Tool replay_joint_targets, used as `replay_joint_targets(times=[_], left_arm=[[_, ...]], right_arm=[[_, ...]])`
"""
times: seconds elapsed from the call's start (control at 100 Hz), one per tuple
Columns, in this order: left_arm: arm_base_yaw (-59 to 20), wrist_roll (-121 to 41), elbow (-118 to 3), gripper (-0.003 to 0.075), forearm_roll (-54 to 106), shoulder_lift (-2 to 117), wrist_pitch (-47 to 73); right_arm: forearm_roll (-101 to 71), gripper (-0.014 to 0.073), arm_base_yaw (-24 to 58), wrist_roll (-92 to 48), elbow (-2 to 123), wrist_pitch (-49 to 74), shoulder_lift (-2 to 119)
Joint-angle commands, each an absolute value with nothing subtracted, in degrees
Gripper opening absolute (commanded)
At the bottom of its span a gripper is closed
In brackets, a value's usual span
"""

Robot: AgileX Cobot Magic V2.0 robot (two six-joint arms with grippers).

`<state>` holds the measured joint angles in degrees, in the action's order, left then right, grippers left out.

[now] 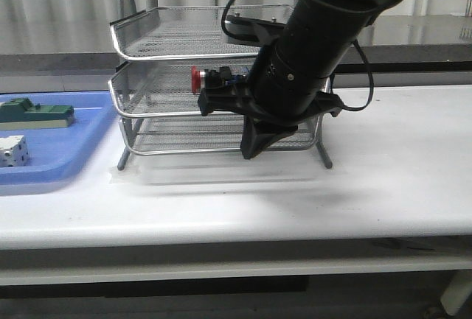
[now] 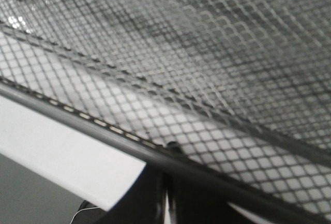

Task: Place button on rack with both arms
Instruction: 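Push the middle mesh tray back into the rack with the right gripper, then withdraw the right gripper from the rack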

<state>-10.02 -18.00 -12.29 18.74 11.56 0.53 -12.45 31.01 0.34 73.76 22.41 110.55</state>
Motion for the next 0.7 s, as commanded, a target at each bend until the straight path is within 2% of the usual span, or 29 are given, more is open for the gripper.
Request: replay_joint_targets(times=[0.0,0.22,0.69], left_arm=[[-9.9,-17.4,-14.0,-0.0021,19.1,12.0,-3.9],[-9.9,-17.4,-14.0,-0.0021,19.1,12.0,-3.9],[-9.9,-17.4,-14.0,-0.0021,19.1,12.0,-3.9]], right_arm=[[-10.8,-0.0066,30.2,-0.5,76.7,17.8,107.9],[-9.6,-0.0066,30.2,-0.5,77.2,14.4,107.9],[-9.6,-0.0057,30.2,-0.4,77.0,27.3,102.4]])
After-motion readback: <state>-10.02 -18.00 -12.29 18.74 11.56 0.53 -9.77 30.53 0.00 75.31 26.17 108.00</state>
